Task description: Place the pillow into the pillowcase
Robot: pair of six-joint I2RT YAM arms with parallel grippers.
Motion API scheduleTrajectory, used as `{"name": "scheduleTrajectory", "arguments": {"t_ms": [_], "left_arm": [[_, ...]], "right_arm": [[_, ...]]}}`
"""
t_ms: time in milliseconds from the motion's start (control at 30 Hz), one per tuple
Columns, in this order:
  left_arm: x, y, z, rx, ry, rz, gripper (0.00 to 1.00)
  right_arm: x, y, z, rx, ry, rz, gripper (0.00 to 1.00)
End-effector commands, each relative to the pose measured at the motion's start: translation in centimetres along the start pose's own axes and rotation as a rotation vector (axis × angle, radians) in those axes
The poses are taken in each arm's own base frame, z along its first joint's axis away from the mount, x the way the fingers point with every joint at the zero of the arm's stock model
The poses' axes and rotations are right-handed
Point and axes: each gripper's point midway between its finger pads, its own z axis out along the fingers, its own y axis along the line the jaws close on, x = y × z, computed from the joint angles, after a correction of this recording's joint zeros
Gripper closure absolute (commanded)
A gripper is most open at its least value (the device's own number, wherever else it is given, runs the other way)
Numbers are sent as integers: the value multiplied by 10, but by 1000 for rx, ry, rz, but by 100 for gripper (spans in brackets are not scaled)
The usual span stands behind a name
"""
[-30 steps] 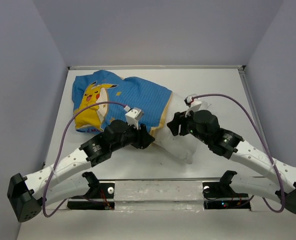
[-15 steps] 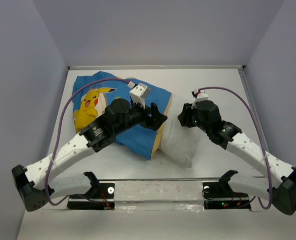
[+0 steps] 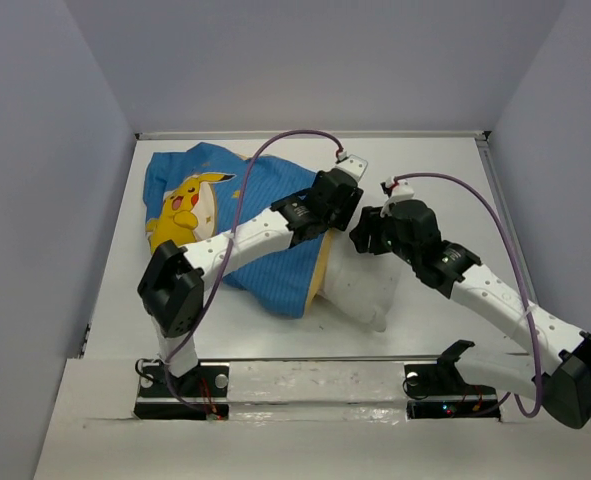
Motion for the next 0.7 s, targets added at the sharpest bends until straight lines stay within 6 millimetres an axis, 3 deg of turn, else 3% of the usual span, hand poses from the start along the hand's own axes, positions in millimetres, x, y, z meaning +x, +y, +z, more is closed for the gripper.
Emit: {"name": "scheduleTrajectory", "arguments": {"t_ms": [0, 33, 67, 133, 167, 233, 267, 400, 433, 533, 567, 633, 667], "left_arm": [[-41, 13, 7, -105, -74, 44, 46], [-41, 12, 10, -108, -74, 50, 56], [-43, 11, 14, -117, -79, 48, 83], [-49, 12, 15, -122, -101, 29, 98], [-51, 6, 15, -88, -110, 16, 100], [-67, -6, 8, -12, -171, -34, 100], [-81, -10, 0, 18, -215, -62, 100], [-102, -24, -17, 125, -276, -126, 100], [-104, -27, -19, 147, -282, -133, 100], [-113, -40, -32, 243, -304, -163, 100], [-110, -51, -36, 314, -295, -160, 100], [-124, -63, -55, 419, -335, -224, 100], [-121, -80, -67, 541, -324, -236, 100]], "right_arm": [[-14, 15, 6, -77, -30, -17, 36], [-7, 13, 12, -67, -8, -21, 35], [-3, 12, 15, -59, 4, -21, 35], [8, 16, 21, -90, 28, -14, 56], [16, 19, 26, -114, 51, -7, 81], [30, 41, 27, -226, 76, 18, 99], [43, 50, 27, -265, 101, 25, 100], [42, 85, 18, -392, 45, 31, 100], [35, 91, 17, -418, 11, 54, 100], [39, 107, 10, -496, 8, 68, 100], [34, 112, 9, -521, -15, 71, 100], [22, 124, 8, -584, -73, 81, 100], [16, 128, 8, -609, -105, 90, 100]]}}
